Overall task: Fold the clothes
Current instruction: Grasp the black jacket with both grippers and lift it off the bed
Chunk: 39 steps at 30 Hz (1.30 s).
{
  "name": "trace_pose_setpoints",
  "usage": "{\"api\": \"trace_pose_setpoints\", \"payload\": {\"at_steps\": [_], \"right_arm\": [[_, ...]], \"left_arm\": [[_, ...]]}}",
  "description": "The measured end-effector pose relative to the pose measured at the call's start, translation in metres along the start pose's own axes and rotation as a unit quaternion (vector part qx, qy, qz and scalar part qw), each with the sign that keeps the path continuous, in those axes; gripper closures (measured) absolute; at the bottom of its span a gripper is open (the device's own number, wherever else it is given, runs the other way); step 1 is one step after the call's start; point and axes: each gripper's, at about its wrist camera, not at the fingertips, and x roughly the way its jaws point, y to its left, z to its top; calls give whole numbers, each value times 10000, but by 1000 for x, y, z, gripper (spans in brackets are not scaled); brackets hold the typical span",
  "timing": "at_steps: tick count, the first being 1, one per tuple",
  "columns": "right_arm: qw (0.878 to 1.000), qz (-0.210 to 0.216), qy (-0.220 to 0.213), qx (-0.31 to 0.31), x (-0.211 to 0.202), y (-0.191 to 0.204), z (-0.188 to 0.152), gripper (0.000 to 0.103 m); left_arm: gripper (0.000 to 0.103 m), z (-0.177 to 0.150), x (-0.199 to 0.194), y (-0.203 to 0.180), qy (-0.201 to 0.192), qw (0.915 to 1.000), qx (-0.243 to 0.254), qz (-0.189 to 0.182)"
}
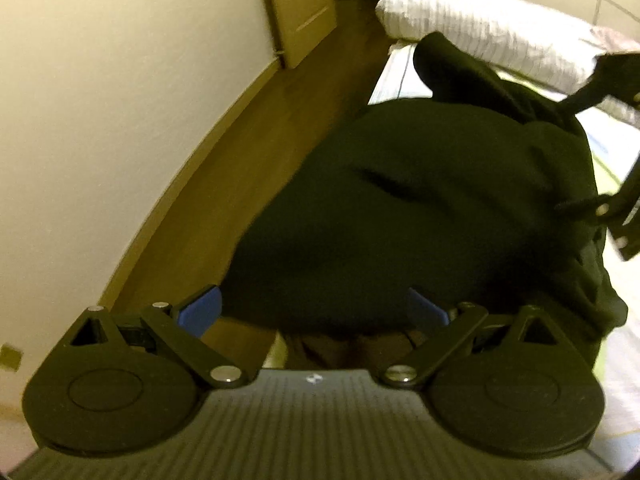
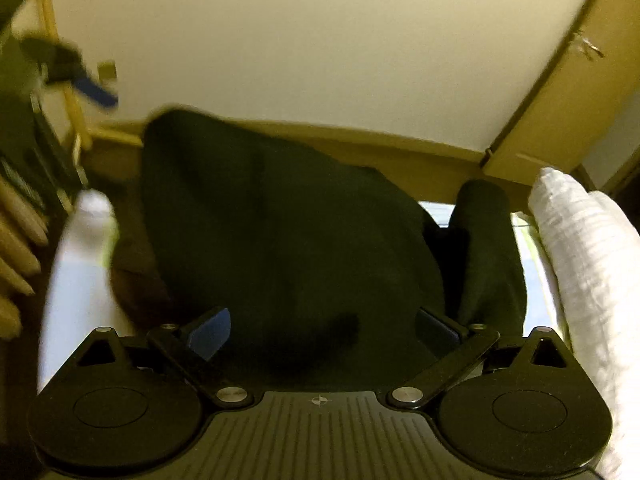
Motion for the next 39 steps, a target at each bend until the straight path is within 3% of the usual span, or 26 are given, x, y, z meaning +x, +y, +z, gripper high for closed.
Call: {"api": "trace_pose_setpoints", "payload": {"at_steps": [4, 5, 6, 7, 8, 9, 10, 11, 13, 17, 20, 25, 30, 35, 37, 39], "right_arm": [[9994, 102, 316, 42, 37, -12, -3, 3], [9991, 206, 339, 134, 39, -16, -5, 5], [9986, 316, 351, 240, 41, -18, -7, 18], [9978, 425, 363, 346, 42, -20, -9, 31], [9974, 488, 347, 409, 41, -20, -10, 37], [9975, 491, 317, 408, 38, -18, -12, 50], [9974, 481, 286, 446, 34, -18, -11, 61], [9973, 472, 256, 502, 30, -19, -10, 67], [9969, 454, 196, 612, 23, -21, -7, 91], [9950, 322, -99, 937, -9, -39, -4, 98], [9910, 61, -382, 1279, -51, -56, -19, 98], [9817, -397, -550, 1780, -126, -71, -79, 100], [9696, -832, -321, 2277, -206, -74, -187, 103], [9449, -1179, 106, 3053, -278, -71, -327, 103], [9316, -1274, 348, 3385, -303, -67, -386, 103], [9207, -1306, 557, 3636, -325, -58, -435, 103]], "left_arm": [[8, 10, 35, 26, 17, 9959, -55, -905], [14, 12, 42, 29, 61, 9948, -24, -1021], [20, 14, 45, 29, 97, 9944, 38, -1056], [37, 15, 47, 28, 123, 9940, 98, -1085], [53, 17, 49, 28, 149, 9935, 157, -1115], [62, 19, 50, 28, 184, 9928, 176, -1167], [79, 20, 48, 28, 205, 9921, 152, -1225], [91, 20, 45, 28, 188, 9921, 140, -1229], [97, 24, 33, 22, 57, 9930, 224, -1156], [100, 33, -9, 6, -488, 9905, 414, -1213], [100, 41, -54, -26, -917, 9829, 589, -1482], [100, 40, -124, -124, -1239, 9599, 1311, -2146], [100, 11, -171, -259, -1132, 9305, 2004, -2850], [99, -39, -171, -387, -303, 9143, 2263, -3346], [92, -56, -170, -429, -13, 9068, 2376, -3482], [79, -65, -166, -457, 164, 9090, 2559, -3285]]}}
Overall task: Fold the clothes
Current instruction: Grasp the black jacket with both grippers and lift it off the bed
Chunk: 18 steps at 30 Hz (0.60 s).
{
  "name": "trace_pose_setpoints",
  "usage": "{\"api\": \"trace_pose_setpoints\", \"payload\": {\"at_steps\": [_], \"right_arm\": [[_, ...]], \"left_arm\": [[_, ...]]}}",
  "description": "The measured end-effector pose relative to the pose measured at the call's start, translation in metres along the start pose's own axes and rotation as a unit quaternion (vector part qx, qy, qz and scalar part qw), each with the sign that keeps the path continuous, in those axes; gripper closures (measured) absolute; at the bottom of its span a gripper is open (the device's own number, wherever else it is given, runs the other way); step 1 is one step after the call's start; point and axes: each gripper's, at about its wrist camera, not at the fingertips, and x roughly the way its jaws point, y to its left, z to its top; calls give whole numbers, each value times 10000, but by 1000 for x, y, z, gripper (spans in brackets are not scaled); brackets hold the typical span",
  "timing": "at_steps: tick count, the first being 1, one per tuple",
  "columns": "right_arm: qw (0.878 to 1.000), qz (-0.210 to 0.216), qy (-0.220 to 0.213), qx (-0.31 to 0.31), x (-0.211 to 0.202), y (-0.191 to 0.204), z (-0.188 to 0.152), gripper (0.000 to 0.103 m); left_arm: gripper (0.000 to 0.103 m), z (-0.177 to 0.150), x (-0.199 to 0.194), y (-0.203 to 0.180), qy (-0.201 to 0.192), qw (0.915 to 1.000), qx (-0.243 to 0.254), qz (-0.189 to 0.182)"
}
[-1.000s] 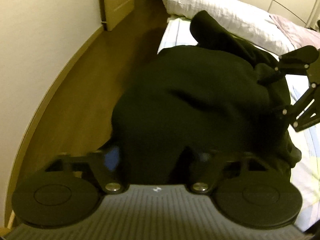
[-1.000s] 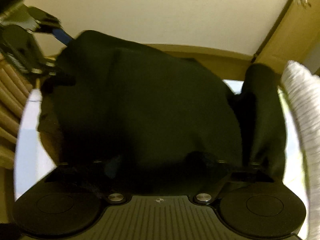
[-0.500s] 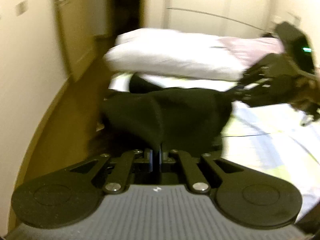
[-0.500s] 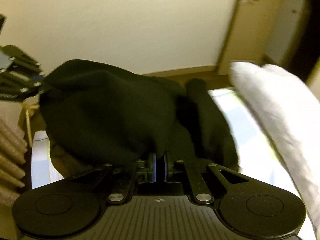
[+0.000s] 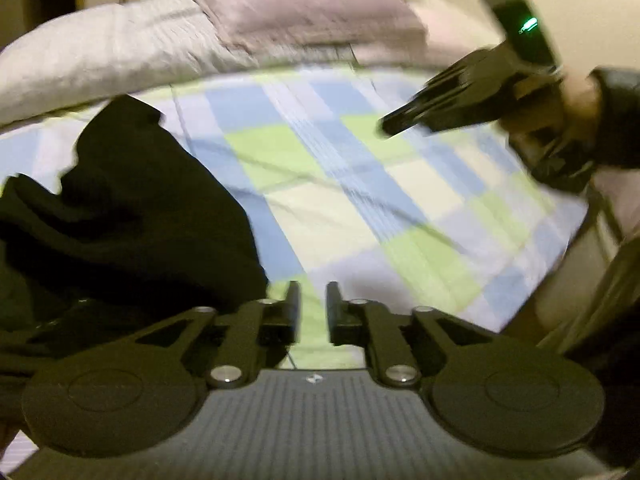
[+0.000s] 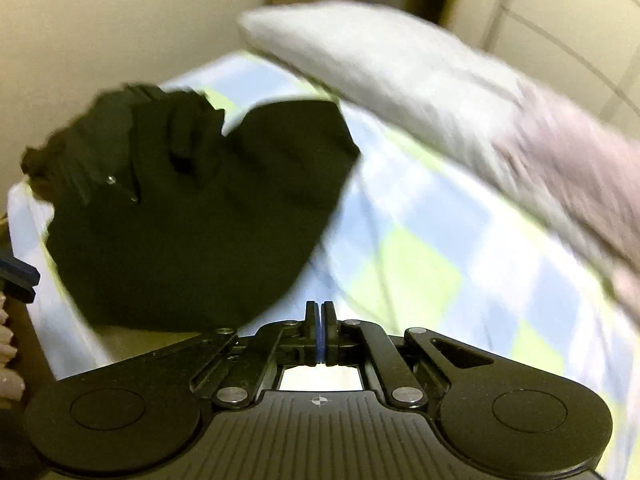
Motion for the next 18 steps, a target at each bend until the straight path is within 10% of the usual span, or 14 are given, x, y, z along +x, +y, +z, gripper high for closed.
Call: {"api": "trace_pose_setpoints", "payload": {"at_steps": [5, 9, 18], "right_arm": [[9984, -50, 372, 417, -8, -31, -55, 103], [9985, 264, 205, 433, 10, -20, -50, 23], [9885, 1500, 121, -144, 101, 108, 24, 23]], "left_arm": [[57, -4, 19, -6, 425, 9959, -32, 796], [40, -8, 28, 39, 623, 9842, -389, 1613], [30, -35, 19, 161, 698, 9640, -922, 2395]]}}
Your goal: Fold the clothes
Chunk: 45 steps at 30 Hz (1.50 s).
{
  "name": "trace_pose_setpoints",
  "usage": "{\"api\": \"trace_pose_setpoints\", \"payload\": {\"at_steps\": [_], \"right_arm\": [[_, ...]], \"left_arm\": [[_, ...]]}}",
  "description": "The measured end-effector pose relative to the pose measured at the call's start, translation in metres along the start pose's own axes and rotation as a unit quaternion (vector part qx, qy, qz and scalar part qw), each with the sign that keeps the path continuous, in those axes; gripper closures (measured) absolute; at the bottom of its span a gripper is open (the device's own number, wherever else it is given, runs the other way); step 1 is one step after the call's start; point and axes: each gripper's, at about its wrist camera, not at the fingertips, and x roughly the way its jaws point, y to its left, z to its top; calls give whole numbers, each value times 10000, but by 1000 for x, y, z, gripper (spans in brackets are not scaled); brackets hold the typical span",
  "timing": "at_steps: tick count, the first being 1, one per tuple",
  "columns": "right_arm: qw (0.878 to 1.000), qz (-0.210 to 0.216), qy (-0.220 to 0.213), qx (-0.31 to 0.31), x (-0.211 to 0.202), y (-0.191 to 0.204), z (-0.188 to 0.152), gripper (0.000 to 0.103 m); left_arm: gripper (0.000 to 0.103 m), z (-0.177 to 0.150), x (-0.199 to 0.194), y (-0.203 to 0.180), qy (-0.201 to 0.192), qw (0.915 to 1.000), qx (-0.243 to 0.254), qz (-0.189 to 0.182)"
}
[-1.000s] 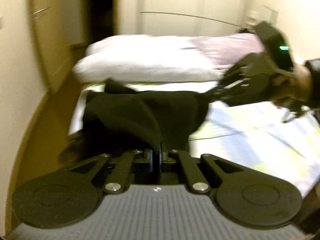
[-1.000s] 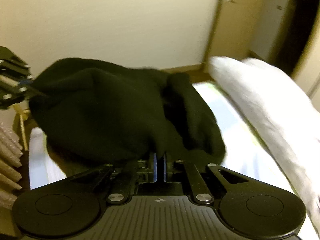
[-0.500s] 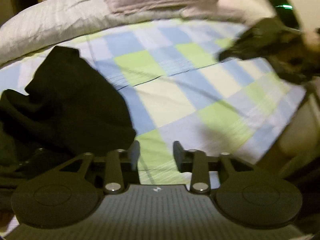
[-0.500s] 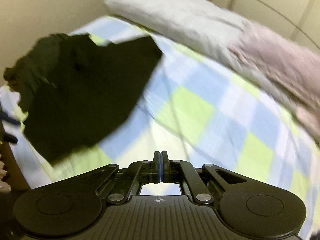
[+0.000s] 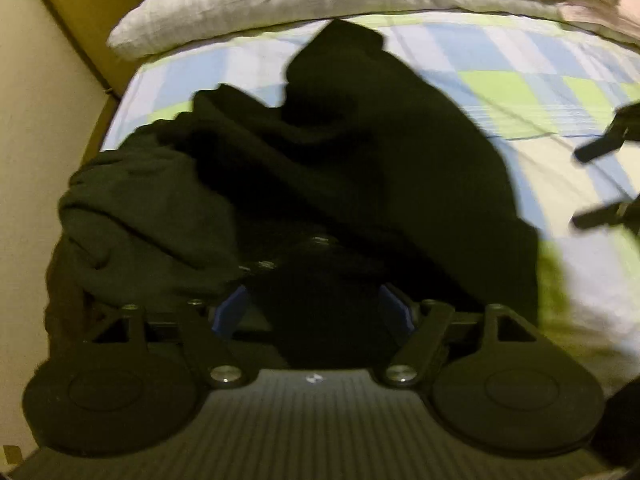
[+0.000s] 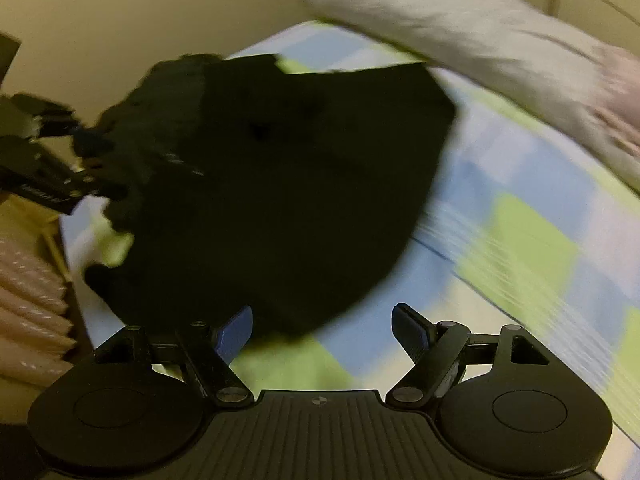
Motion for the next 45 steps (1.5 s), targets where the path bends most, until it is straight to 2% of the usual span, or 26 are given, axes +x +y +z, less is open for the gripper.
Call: {"api": "trace_pose_setpoints", "payload": {"at_steps": [2, 4, 8, 9, 10, 11, 14, 17, 20, 24, 29, 31, 34, 38, 40, 42, 45], "right_arm": [[9998, 192, 91, -66, 39, 21, 16, 23], [9993, 253, 240, -156, 81, 39, 33, 23], [9978, -290, 582, -121, 137, 54, 52, 24], [9971, -394, 646, -59, 145, 52, 55, 38], [9972, -394, 636, 53, 143, 47, 56, 88], [9974, -361, 602, 181, 137, 41, 57, 101], [9971, -382, 313, 578, 100, 21, 58, 101], [9933, -819, -101, 810, 33, -2, 47, 102], [9861, -1375, -271, 892, -27, -20, 24, 102], [9731, -2082, -159, 969, -87, -40, -33, 103], [9571, -2493, 95, 1476, -138, -76, -123, 103], [9536, -2547, 226, 1592, -144, -91, -153, 103], [9549, -2322, 351, 1817, -153, -120, -200, 103], [9681, -1848, 435, 1634, -151, -138, -221, 103], [9705, -1660, 416, 1700, -147, -146, -224, 103], [9674, -1662, 423, 1865, -140, -157, -222, 103], [9561, -1756, 414, 2309, -141, -181, -228, 103]], "left_arm": [[25, 6, 11, 22, -86, 10000, 0, 13], [25, 16, 28, 38, -152, 9999, 49, -5], [25, 38, 59, 60, -293, 9988, 379, -70], [25, 42, 63, 62, -343, 9983, 474, -79], [25, 47, 65, 62, -412, 9975, 564, -83], [25, 51, 65, 63, -489, 9968, 626, -106], [25, 58, 57, 60, -710, 9953, 614, -251], [25, 63, 44, 46, -906, 9931, 601, -450], [25, 66, 31, 22, -1085, 9897, 625, -698], [25, 69, 17, -34, -1138, 9847, 882, -985], [25, 68, 8, -118, -1060, 9803, 1201, -1155], [25, 68, 9, -153, -933, 9819, 1278, -1036], [25, 68, 8, -198, -750, 9857, 1214, -896], [25, 65, 16, -249, -468, 9892, 1116, -821], [25, 63, 20, -270, -312, 9890, 1177, -837], [25, 62, 23, -285, -219, 9873, 1329, -836], [25, 57, 31, -293, -126, 9842, 1590, -767]]}}
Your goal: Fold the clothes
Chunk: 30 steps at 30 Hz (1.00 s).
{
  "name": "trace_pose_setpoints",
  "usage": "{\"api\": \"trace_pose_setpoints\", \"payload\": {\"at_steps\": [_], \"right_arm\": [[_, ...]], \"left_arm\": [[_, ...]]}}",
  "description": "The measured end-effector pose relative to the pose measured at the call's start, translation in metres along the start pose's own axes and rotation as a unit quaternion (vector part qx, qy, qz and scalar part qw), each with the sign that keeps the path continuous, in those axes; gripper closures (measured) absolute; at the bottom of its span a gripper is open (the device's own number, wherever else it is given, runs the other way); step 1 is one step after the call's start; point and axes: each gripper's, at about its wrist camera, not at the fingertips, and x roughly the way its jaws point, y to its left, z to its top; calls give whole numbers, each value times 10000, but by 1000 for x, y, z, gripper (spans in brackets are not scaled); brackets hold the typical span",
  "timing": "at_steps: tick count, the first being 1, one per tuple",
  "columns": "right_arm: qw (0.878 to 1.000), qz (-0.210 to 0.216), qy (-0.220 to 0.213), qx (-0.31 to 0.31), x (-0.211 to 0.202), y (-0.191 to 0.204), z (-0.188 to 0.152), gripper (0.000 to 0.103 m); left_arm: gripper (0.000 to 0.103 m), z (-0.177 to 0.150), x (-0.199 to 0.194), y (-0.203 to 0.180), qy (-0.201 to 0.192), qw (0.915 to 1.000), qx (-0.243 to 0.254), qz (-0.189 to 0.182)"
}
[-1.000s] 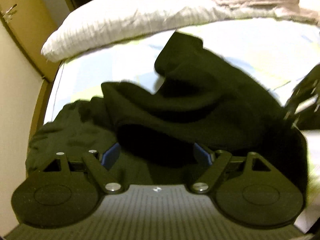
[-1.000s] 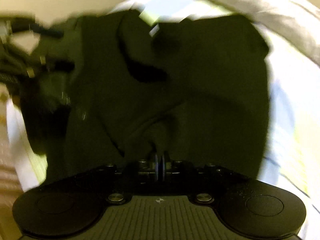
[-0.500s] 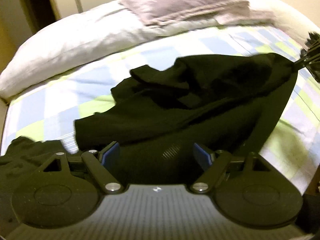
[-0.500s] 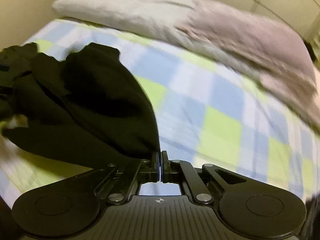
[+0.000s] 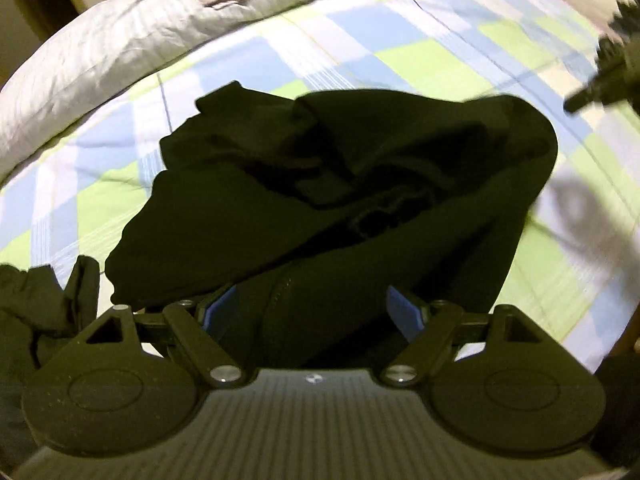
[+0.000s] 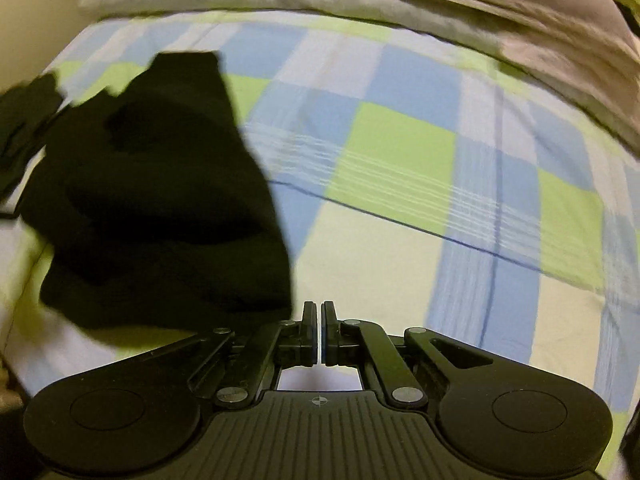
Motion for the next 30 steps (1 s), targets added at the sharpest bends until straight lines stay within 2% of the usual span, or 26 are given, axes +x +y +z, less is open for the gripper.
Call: {"api": "trace_pose_setpoints", "payload": {"at_steps": [6, 8, 9, 10, 12, 15, 21, 26, 28, 30], "right_arm": [[9982, -260, 53, 538, 0, -8, 1, 103], [9971, -277, 107, 699, 8, -2, 0, 81], [9969, -237, 108, 744, 12, 5, 1, 43], [9968, -183, 98, 776, 17, 13, 2, 23], [9964, -75, 78, 841, 25, 28, 4, 23], [9986, 7, 51, 530, 37, 68, 8, 23], [9967, -455, -294, -597, 63, 152, 23, 23], [9788, -1294, -624, -1461, 66, 197, 34, 23], [9718, -1470, -814, -1655, 61, 207, 33, 23], [9643, -1472, -944, -1990, 58, 216, 29, 23]], "left_arm": [[25, -20, 21, 26, 274, 9992, 233, 197], [25, -29, 25, 40, 342, 9983, 365, 309], [25, -34, 26, 47, 357, 9979, 432, 337], [23, -38, 26, 54, 364, 9974, 498, 363], [22, -49, 26, 69, 363, 9965, 626, 412], [21, -62, 29, 95, 376, 9957, 672, 515], [21, -78, 37, 145, 246, 9985, 150, 460], [21, -75, 48, 164, 57, 9994, -164, 304], [21, -69, 52, 165, -47, 9995, -217, 207], [21, -62, 56, 165, -136, 9996, -218, 115]]}}
